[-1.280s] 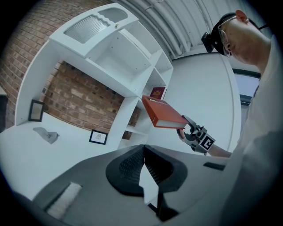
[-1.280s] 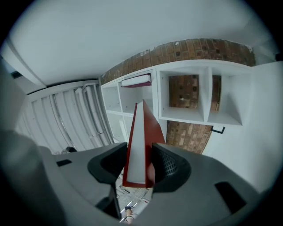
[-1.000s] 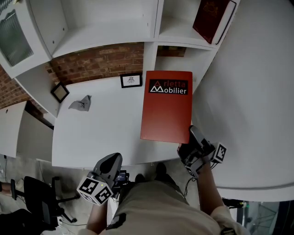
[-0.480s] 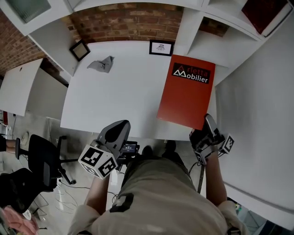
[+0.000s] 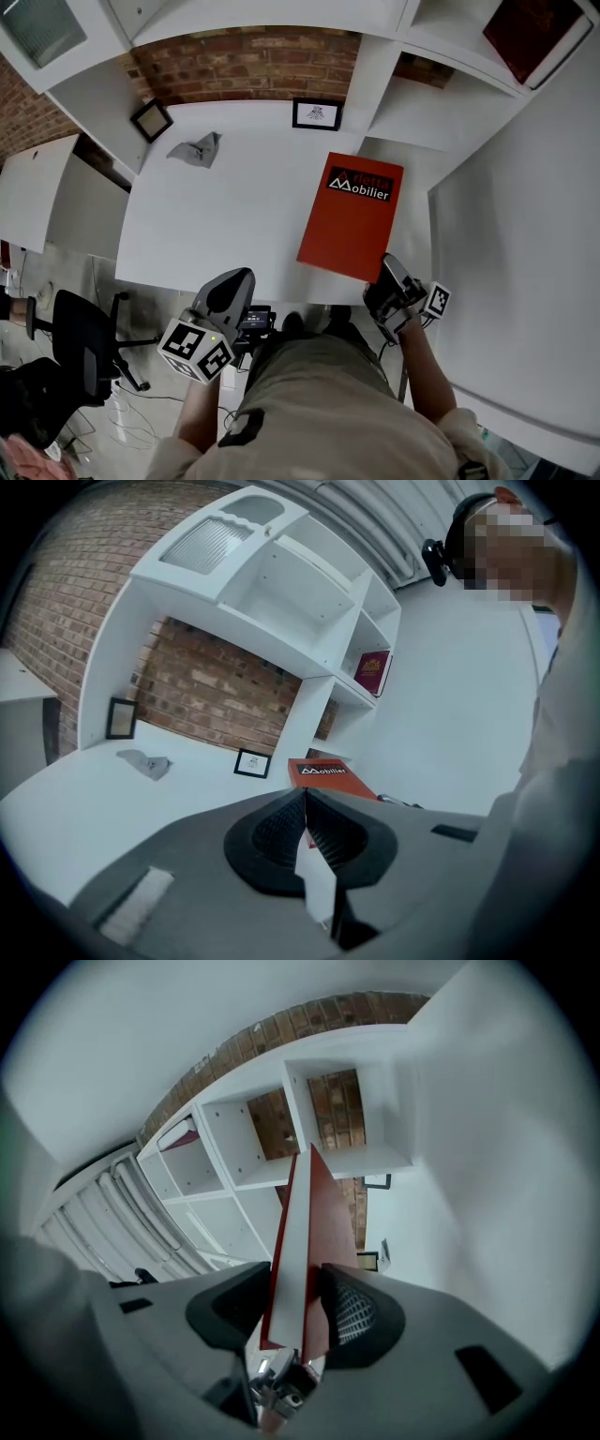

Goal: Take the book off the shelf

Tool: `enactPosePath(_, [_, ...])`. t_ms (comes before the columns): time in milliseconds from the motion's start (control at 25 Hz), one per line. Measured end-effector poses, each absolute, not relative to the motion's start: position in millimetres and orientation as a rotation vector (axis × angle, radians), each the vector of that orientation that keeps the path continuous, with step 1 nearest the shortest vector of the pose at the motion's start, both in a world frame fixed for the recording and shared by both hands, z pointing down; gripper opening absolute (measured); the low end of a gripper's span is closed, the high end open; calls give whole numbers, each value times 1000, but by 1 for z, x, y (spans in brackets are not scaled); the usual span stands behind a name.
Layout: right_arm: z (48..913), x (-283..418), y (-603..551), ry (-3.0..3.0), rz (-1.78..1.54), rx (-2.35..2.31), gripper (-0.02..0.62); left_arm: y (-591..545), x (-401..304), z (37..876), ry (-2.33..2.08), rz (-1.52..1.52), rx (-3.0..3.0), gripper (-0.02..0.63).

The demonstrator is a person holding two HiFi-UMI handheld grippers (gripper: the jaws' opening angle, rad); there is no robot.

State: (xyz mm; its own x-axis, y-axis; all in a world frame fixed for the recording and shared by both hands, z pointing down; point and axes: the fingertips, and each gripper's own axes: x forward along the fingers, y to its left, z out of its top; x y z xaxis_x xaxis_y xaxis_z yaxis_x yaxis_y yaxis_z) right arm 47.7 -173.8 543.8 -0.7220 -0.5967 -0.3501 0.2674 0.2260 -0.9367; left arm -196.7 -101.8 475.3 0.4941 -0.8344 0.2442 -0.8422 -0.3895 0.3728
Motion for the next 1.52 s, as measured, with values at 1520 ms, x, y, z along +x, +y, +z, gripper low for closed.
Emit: enactPosePath(1520, [691, 10, -153, 2044, -1986, -790, 160, -101, -215, 495, -1353, 69, 2277, 5])
